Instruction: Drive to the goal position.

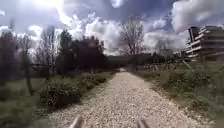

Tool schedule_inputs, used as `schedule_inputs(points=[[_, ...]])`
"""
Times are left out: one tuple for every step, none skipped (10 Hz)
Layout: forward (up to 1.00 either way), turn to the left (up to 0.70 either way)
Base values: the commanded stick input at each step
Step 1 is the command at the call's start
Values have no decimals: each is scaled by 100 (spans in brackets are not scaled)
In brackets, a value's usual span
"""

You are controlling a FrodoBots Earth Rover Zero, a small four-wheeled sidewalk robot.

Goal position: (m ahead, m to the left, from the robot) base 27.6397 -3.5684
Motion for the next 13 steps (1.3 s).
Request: schedule_inputs(points=[[100, 0], [100, 0], [100, 0], [100, -15], [100, -25], [100, -21], [100, -16], [100, -11], [100, -7], [100, -2], [100, 0], [100, 0], [100, 0]])
